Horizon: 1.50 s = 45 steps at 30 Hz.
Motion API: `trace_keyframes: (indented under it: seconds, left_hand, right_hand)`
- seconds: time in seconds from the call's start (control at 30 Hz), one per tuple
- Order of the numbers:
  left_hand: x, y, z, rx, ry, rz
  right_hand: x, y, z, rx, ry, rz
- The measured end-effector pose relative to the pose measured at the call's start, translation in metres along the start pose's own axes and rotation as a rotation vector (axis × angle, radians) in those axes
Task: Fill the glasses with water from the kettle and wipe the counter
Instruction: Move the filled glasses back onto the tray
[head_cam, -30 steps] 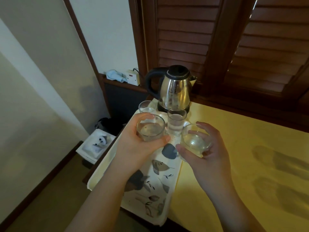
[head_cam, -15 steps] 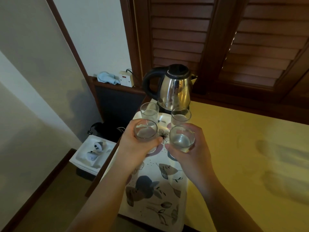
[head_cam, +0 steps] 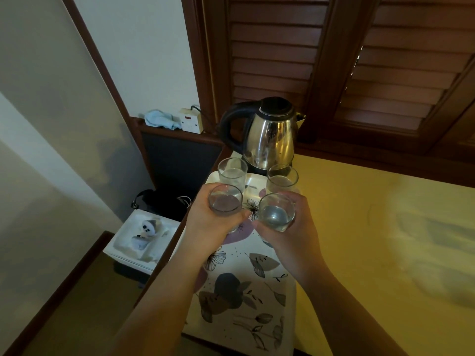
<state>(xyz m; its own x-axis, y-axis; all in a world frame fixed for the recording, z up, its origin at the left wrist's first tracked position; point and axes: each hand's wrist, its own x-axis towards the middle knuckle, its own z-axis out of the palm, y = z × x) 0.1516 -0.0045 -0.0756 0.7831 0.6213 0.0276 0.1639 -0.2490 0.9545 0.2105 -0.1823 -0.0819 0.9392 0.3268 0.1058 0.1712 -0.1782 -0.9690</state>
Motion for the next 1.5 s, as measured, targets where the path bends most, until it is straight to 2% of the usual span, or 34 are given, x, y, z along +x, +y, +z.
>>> trace_keyframes:
  seconds: [0.6,0.97,1.13,1.23,1.33,1.5]
  left_hand:
    - [0.004,-0.005,-0.005,0.033,-0.065,-0.033]
    - [-0.021,0.013,-0.023,0.016,-0.082,-0.028]
    - [-0.061,0.04,-0.018,-0.052,0.072,0.263]
    - [-0.074,0.07,0.004,-0.092,0.021,0.408]
    - [-0.087,0.108,0.043,0.012,-0.023,0.585]
    - [-0.13,0.163,0.126,0.029,-0.17,0.595]
  right_hand:
    - [0.009,0.009,-0.001,-0.104,-0.055,-0.053]
    - [-0.004,-0.004,-0.014,-0.054,-0.036,-0.033]
    - [-0.019,-0.024,-0.039,-0.108,0.179,-0.207]
    - [-0.025,-0.043,-0.073,-0.218,0.268,-0.322]
    - [-0.033,-0.06,-0.12,-0.331,0.323,-0.381]
    - [-0.055,-0.07,-0.217,-0.463,0.436,-0.406]
